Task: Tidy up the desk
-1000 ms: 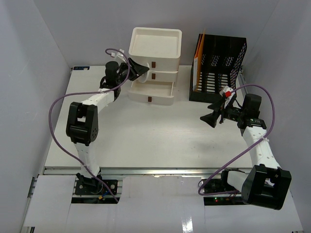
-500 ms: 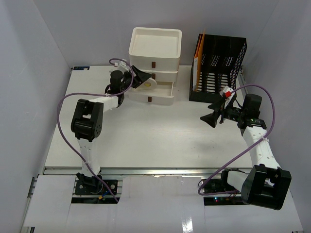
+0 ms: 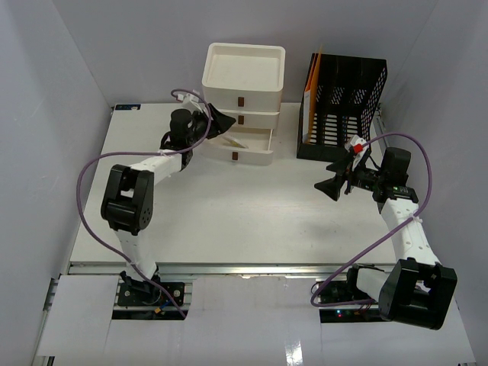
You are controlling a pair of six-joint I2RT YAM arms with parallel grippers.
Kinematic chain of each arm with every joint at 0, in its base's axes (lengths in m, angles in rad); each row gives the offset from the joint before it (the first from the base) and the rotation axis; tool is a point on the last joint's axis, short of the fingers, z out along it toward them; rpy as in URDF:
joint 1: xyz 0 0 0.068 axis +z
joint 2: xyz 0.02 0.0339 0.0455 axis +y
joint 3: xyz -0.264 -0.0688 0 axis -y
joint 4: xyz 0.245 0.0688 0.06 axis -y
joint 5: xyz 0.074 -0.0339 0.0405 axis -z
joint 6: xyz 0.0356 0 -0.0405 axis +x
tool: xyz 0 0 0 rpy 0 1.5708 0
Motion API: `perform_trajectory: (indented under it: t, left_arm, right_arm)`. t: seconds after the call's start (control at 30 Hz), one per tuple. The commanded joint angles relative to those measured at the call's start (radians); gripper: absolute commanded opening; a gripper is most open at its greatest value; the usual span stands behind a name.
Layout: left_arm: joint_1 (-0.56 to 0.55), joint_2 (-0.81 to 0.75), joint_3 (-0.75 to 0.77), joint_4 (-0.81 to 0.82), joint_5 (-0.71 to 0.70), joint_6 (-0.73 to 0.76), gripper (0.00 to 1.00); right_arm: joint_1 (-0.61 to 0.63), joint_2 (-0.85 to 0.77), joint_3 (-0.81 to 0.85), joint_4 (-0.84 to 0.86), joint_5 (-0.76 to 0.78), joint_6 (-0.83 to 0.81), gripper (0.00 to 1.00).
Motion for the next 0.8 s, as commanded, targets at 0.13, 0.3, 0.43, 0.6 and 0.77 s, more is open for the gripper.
perform_trajectory:
  t: [0.13, 0.3, 0.43, 0.6, 0.77]
  left_arm:
    - [-0.003, -0.244, -0.009, -0.278, -0.194, 0.158, 0.70]
    - [-0.001, -0.253, 0.032, -0.432, -0.173, 0.162, 0.68]
    - [-0.003, -0.217, 0.061, -0.535, -0.047, 0.141, 0.63]
    - [-0.018, -0.109, 0.151, -0.619, 0.065, 0.192, 0.51]
    - [-0.051, -0.024, 0.226, -0.699, 0.051, 0.278, 0.48]
  right_arm:
    - [-0.006, 0.016, 0.009, -0.006, -0.024, -0.008, 0.88]
    - [-0.006, 0.018, 0.009, -0.006, -0.023, -0.008, 0.88]
    - [-0.006, 0.020, 0.009, -0.006, -0.023, -0.008, 0.88]
    - [-0.006, 0.021, 0.007, -0.006, -0.021, -0.008, 0.88]
    - [-0.005, 0.020, 0.009, -0.006, -0.018, -0.009, 0.88]
